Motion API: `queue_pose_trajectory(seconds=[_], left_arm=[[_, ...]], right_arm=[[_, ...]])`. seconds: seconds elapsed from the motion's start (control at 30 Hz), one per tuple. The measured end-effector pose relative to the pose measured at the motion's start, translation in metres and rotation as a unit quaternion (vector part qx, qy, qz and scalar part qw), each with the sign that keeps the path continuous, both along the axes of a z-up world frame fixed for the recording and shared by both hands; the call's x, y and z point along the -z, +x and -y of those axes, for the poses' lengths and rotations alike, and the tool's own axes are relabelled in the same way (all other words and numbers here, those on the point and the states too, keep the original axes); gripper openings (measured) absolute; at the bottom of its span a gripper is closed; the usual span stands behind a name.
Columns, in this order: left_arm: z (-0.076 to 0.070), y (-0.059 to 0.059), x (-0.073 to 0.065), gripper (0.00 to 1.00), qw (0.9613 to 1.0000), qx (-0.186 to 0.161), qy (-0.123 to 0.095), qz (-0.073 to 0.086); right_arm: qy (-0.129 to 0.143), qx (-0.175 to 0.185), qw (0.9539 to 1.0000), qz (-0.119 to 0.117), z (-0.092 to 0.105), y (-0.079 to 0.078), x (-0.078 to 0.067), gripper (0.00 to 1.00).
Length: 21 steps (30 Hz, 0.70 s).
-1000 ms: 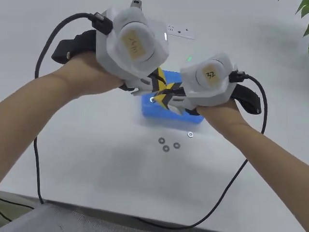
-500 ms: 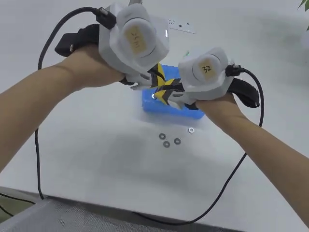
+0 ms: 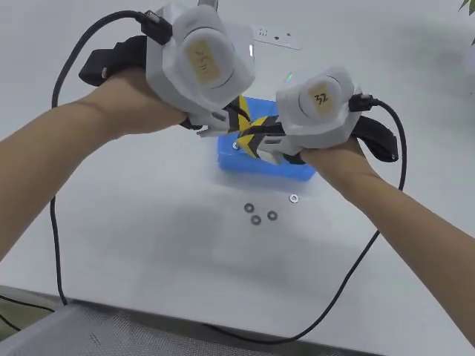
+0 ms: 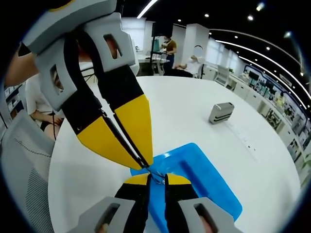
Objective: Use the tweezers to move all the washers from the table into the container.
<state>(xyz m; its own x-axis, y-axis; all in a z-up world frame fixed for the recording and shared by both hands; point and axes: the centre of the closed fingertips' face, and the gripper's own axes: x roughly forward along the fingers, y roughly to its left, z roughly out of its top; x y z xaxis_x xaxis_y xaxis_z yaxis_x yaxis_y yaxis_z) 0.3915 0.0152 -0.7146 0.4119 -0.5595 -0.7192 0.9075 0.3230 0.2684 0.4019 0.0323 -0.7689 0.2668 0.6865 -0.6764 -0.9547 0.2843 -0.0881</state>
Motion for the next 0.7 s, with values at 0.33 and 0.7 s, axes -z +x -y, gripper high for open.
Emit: queue_pose_trajectory(seconds=[0.33,0.7], left_arm=[[0.0,-0.019,-0.031,0.0,0.9997,0.002,-0.012,0.023],[0.011,-0.043,-0.06,0.0,0.9984,0.022,-0.015,0.049]], right_arm=[[0.041,0.005,0.9991,0.013,0.002,-0.013,-0.034,0.07],[0.07,0.02,0.9966,0.039,0.012,-0.033,-0.065,0.07]])
